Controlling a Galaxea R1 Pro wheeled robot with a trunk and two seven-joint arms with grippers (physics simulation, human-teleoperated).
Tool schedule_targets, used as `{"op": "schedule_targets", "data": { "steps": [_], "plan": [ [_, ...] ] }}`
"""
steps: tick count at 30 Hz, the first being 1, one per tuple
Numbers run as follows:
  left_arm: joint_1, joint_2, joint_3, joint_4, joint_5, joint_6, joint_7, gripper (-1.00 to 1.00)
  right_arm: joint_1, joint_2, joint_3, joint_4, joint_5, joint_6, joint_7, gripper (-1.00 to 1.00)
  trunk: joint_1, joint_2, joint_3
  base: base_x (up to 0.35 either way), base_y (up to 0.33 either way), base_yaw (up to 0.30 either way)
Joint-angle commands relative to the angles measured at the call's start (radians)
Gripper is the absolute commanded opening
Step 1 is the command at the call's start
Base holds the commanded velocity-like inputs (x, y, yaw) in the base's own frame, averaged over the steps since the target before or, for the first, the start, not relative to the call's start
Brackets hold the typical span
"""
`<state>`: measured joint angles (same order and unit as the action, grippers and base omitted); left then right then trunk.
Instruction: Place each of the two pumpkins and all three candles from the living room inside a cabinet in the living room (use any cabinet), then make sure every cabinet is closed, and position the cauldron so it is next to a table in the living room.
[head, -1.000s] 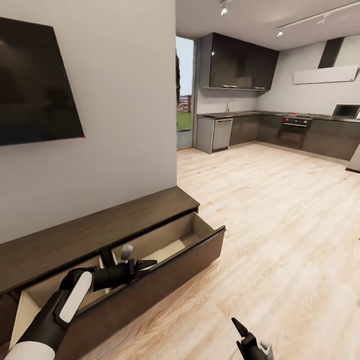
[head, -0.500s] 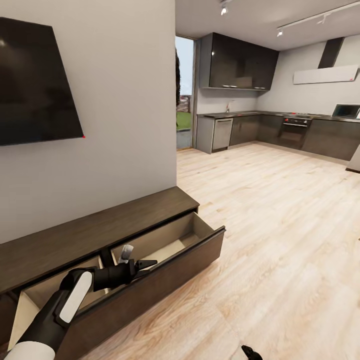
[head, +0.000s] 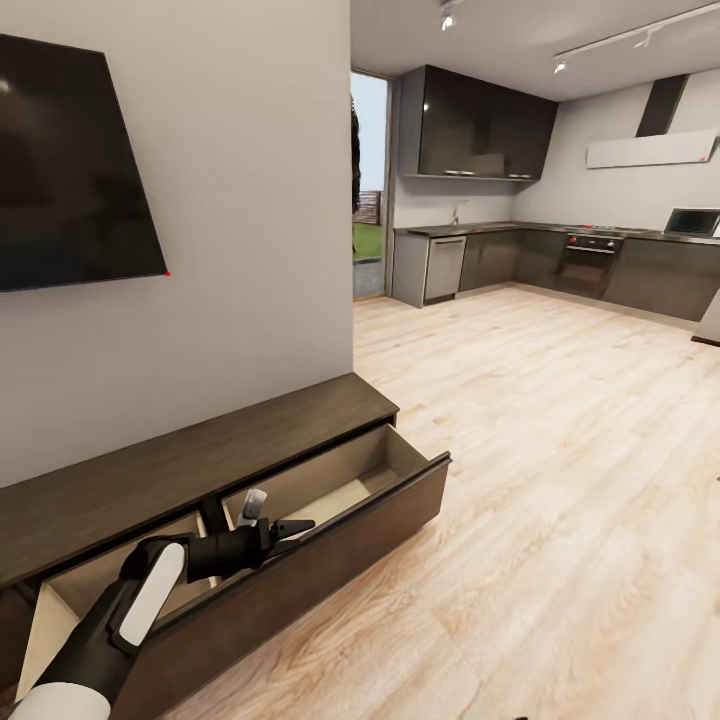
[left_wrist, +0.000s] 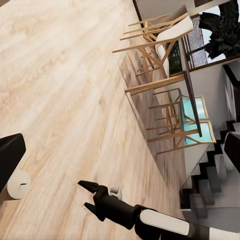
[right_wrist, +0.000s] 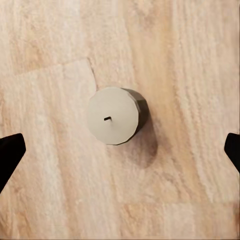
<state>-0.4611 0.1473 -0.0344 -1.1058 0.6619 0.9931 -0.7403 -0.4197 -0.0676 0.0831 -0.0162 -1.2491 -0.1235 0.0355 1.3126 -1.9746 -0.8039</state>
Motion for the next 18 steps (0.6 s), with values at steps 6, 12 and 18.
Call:
{"op": "schedule_targets", "data": {
  "steps": [6, 12, 18],
  "plan": [
    [-0.001, 0.0, -0.004, 0.0, 0.001, 0.004, -0.002, 1.0, -0.001, 0.0, 0.019, 0.0, -0.003, -0.022, -0.01, 1.0, 0.0, 0.0, -0.001, 0.0, 0.0, 0.0],
    [-0.001, 0.0, -0.009, -0.001, 0.001, 0.004, -0.002, 1.0, -0.001, 0.005, 0.175, -0.003, 0.087, -0.056, -0.158, 1.0, 0.0, 0.0, -0.001, 0.0, 0.0, 0.0],
    [-0.001, 0.001, -0.01, -0.007, 0.002, 0.005, -0.002, 1.0, -0.001, 0.022, 0.279, -0.07, 0.152, -0.091, -0.232, 1.0, 0.0, 0.0, -0.001, 0.0, 0.0, 0.0]
  ]
}}
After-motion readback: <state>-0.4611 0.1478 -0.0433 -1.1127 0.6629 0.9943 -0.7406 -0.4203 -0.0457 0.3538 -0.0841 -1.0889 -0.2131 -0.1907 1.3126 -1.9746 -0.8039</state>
